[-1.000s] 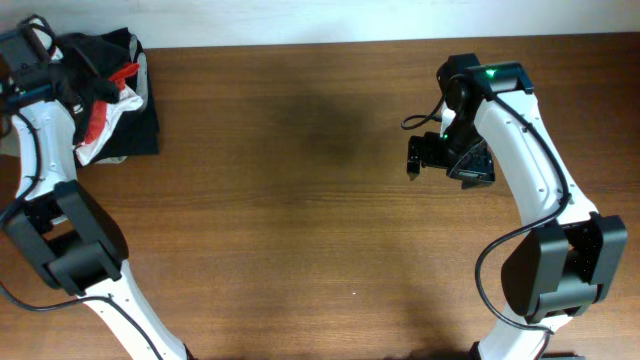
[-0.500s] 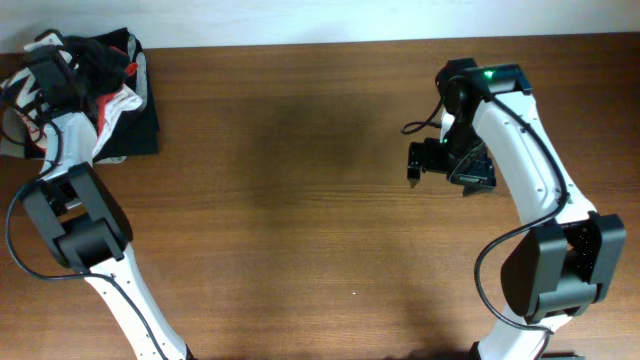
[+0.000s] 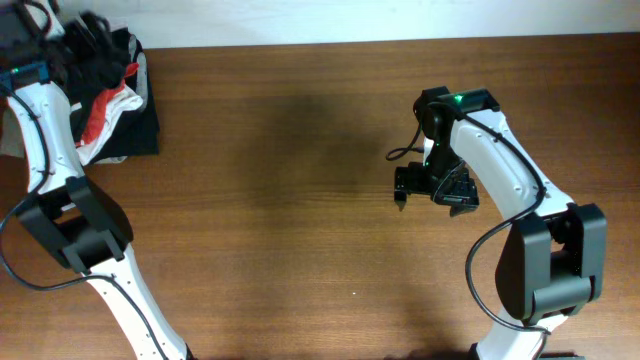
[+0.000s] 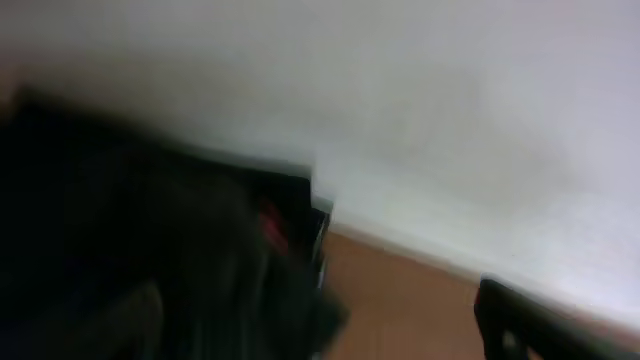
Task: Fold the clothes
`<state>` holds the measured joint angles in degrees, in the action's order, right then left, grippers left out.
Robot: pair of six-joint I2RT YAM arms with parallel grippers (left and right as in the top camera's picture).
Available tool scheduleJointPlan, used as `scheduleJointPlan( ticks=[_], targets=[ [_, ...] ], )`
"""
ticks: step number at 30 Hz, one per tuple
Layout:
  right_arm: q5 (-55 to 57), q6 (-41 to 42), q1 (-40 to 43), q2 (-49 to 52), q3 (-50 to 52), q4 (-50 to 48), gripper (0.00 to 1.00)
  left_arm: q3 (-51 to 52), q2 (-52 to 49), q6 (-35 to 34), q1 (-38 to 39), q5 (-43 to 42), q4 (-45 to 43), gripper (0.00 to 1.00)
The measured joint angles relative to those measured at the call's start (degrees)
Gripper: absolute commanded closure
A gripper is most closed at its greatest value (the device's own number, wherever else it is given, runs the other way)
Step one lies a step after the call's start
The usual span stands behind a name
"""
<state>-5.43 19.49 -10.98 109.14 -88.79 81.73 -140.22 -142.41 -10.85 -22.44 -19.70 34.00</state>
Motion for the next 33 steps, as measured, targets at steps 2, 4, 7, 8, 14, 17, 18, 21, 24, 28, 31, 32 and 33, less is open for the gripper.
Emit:
scheduleJointPlan(
  ticks=[2,4,7,8,14,17,18,21,24,28,31,32,33],
  targets=[
    [0.0,0.0,0.0,0.0,0.0,-0.52,0.01,0.11,0.0,0.33,0.11,1.99,7.8,0.08],
    [0.0,0.04,0.0,0.0,0.0,-1.05,0.01,0.11,0.0,0.52,0.2,3.28,10.21,0.18],
    [0.0,0.02,0.0,0.0,0.0,-1.46,0.01,0.11,0.0,0.81,0.33,4.39,10.91,0.22],
    [0.0,0.02,0.0,0.0,0.0,-1.46,0.01,0.11,0.0,0.79,0.44,4.76,10.78,0.25],
    [0.0,0.02,0.0,0.0,0.0,-1.46,0.01,0.11,-2.01,1.05,2.19,5.22,4.74,0.75],
    [0.0,0.02,0.0,0.0,0.0,-1.36,0.01,0.09,-4.96,0.61,2.93,4.92,0.04,0.79],
    [0.0,0.04,0.0,0.0,0.0,-1.27,0.01,0.09,-6.23,0.48,2.95,4.57,-1.75,0.73],
    [0.0,0.04,0.0,0.0,0.0,-0.94,0.01,0.09,-9.03,-0.07,2.91,3.23,-7.06,0.18],
    [0.0,0.0,0.0,0.0,0.0,-0.9,0.01,0.0,-9.33,-0.35,3.23,1.44,-10.38,0.01],
    [0.0,0.0,0.0,0.0,0.0,-0.94,0.01,-2.45,-9.33,-0.57,3.5,-2.58,-9.38,0.01],
    [0.0,0.04,0.0,0.0,0.0,-0.96,0.01,-7.08,-9.33,-0.59,3.23,-4.2,-5.42,0.01],
    [0.0,0.02,0.0,0.0,0.0,-0.96,0.01,-8.74,-9.33,-0.57,3.15,-4.48,-4.09,0.01],
    [0.0,0.02,0.0,0.0,0.0,-0.96,0.01,-11.47,-9.33,-0.55,3.08,-4.96,-2.16,0.01]
  ],
)
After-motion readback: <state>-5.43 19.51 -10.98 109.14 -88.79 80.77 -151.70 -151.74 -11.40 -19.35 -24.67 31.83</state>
